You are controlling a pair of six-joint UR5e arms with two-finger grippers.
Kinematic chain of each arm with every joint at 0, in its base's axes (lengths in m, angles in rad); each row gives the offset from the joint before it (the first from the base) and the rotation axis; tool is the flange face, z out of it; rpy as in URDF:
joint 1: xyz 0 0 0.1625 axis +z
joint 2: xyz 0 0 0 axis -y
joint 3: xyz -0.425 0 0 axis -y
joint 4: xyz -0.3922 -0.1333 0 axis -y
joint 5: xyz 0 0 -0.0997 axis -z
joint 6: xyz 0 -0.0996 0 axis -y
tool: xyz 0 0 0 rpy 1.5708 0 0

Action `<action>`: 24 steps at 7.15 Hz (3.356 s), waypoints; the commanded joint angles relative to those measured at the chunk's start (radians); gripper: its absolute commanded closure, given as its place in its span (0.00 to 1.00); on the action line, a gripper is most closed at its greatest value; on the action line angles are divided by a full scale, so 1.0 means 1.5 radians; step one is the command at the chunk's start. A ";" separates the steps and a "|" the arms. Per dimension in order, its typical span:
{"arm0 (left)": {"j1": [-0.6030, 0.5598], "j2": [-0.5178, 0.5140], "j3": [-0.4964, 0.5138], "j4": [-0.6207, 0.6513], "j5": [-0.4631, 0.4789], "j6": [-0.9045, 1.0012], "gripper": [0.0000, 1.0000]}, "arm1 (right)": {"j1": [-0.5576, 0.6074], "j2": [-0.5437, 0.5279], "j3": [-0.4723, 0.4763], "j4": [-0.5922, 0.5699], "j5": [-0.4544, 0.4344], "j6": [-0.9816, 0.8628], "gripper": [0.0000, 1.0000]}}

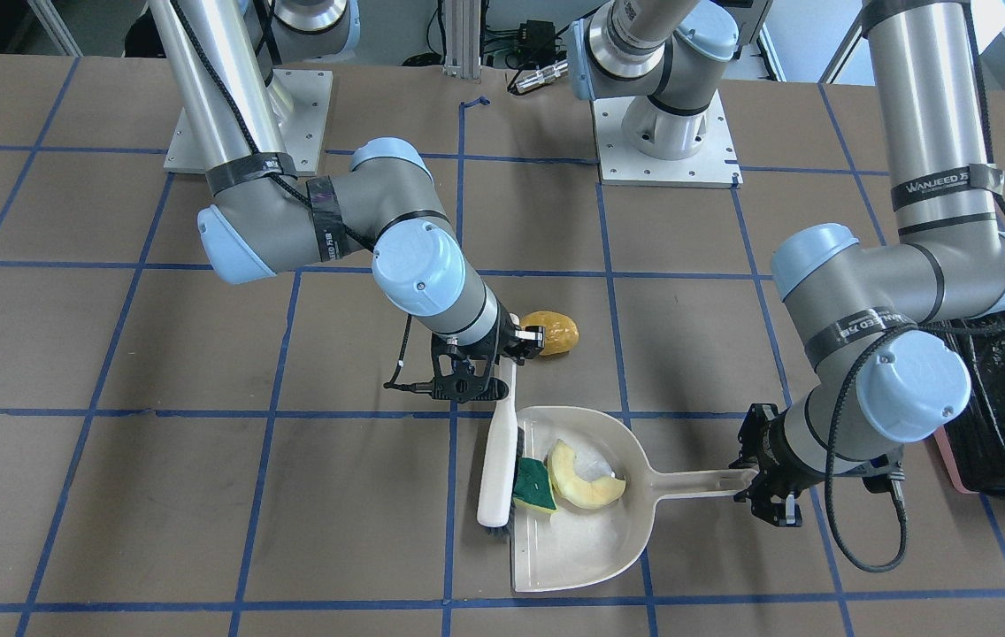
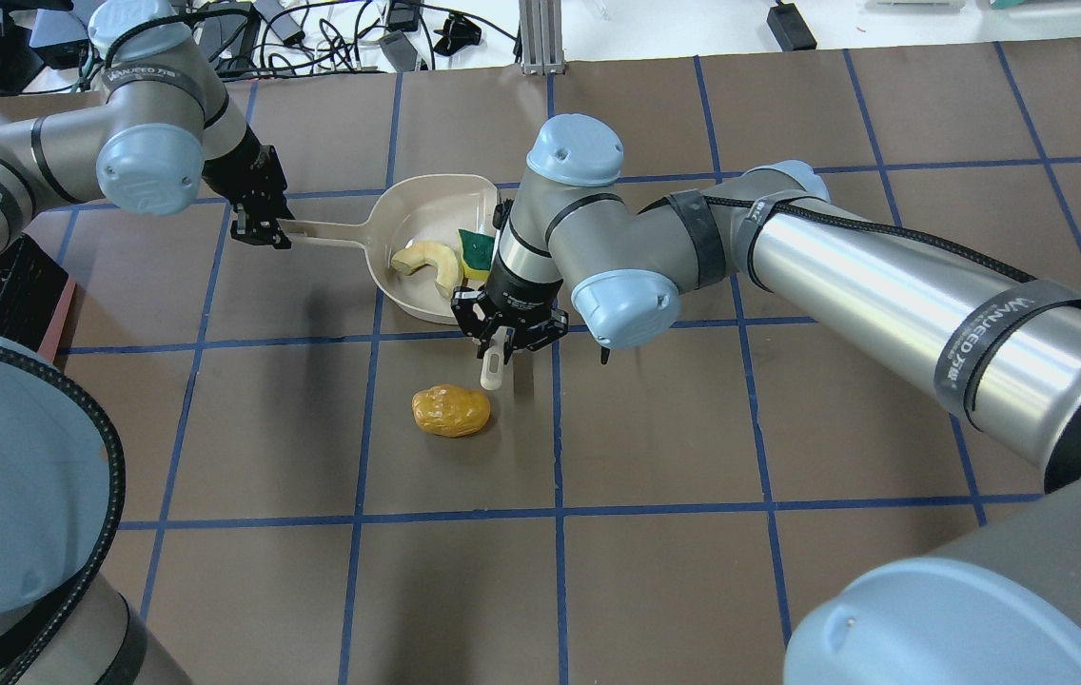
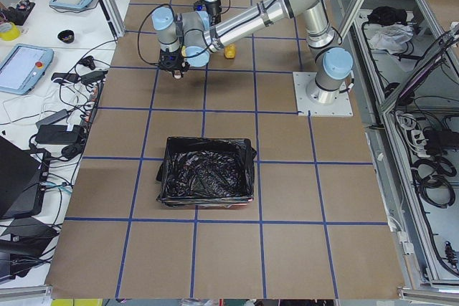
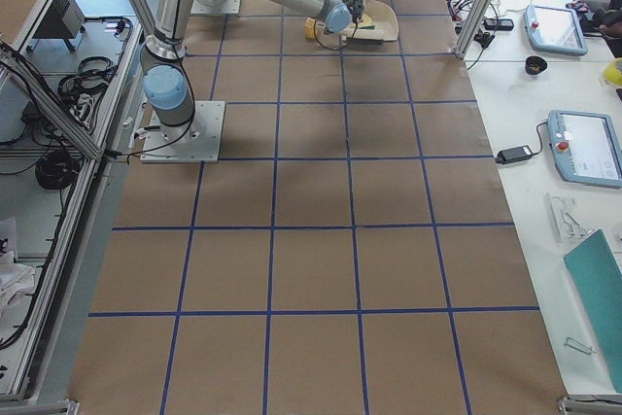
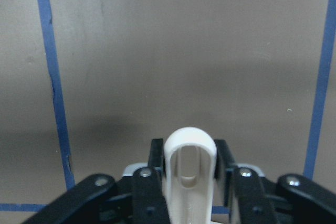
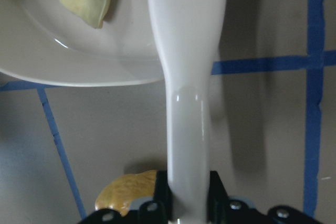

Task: Sweep and dump trash into bin
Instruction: 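Sweep the sponge and cream piece into the dustpan with the right gripper, then lift the brush and move it toward the yellow potato with the right gripper, then pull the dustpan nearer the robot with the left gripper while the right brush approaches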

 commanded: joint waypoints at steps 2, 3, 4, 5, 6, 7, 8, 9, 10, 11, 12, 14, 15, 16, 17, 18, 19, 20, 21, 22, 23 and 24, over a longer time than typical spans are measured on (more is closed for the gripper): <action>0.000 0.000 0.000 0.001 0.000 0.000 1.00 | 0.018 0.000 -0.003 -0.005 0.037 0.020 1.00; 0.000 0.000 -0.001 0.001 -0.001 0.002 1.00 | 0.017 0.000 -0.019 -0.004 0.032 0.020 1.00; 0.001 0.000 -0.001 0.001 -0.001 0.004 1.00 | 0.017 0.000 -0.031 0.003 0.021 0.021 1.00; 0.000 0.000 -0.001 0.001 -0.001 0.007 1.00 | 0.017 0.000 -0.032 0.004 0.000 0.018 1.00; 0.001 0.000 -0.001 0.001 -0.002 0.008 1.00 | 0.015 -0.001 -0.033 0.005 -0.016 0.010 1.00; 0.000 0.001 -0.001 0.001 -0.002 0.010 1.00 | 0.015 0.000 -0.031 0.005 -0.040 0.005 1.00; 0.001 0.000 -0.001 0.001 -0.002 0.013 1.00 | 0.012 -0.001 -0.031 0.008 -0.075 -0.007 1.00; 0.001 0.000 -0.002 0.001 -0.002 0.015 1.00 | 0.009 -0.003 -0.027 0.009 -0.103 -0.018 1.00; 0.001 0.001 -0.002 0.001 -0.002 0.015 1.00 | 0.009 -0.005 -0.027 0.028 -0.129 -0.020 1.00; 0.001 0.001 -0.002 0.002 -0.002 0.016 1.00 | 0.007 -0.019 -0.027 0.053 -0.168 -0.044 1.00; 0.001 0.001 0.000 0.003 -0.002 0.031 1.00 | 0.002 -0.045 -0.027 0.091 -0.180 -0.058 1.00; 0.009 0.027 0.012 -0.009 -0.008 0.045 1.00 | -0.014 -0.106 -0.023 0.160 -0.220 -0.058 1.00; 0.017 0.033 0.015 -0.010 -0.009 0.049 1.00 | -0.015 -0.140 -0.022 0.209 -0.222 -0.047 1.00; 0.036 0.042 0.014 -0.014 -0.021 0.054 1.00 | -0.012 -0.157 -0.021 0.222 -0.221 -0.030 1.00; 0.055 0.056 0.015 -0.037 -0.026 0.075 1.00 | -0.010 -0.173 -0.002 0.222 -0.210 0.000 1.00; 0.090 0.075 0.014 -0.070 -0.038 0.113 1.00 | -0.009 -0.210 0.032 0.227 -0.209 0.001 1.00; 0.119 0.095 0.013 -0.105 -0.039 0.162 1.00 | -0.009 -0.247 0.073 0.243 -0.209 0.002 1.00; 0.146 0.111 0.006 -0.132 -0.037 0.210 1.00 | -0.009 -0.281 0.106 0.253 -0.210 0.003 1.00; 0.165 0.120 0.000 -0.137 -0.038 0.236 1.00 | -0.009 -0.305 0.123 0.256 -0.215 0.016 1.00; 0.171 0.131 -0.003 -0.155 -0.039 0.274 1.00 | -0.003 -0.315 0.136 0.256 -0.211 0.029 1.00; 0.188 0.135 -0.012 -0.176 -0.044 0.318 1.00 | 0.008 -0.316 0.148 0.256 -0.208 0.055 1.00; 0.199 0.142 -0.049 -0.167 -0.042 0.335 1.00 | 0.022 -0.315 0.161 0.255 -0.206 0.082 1.00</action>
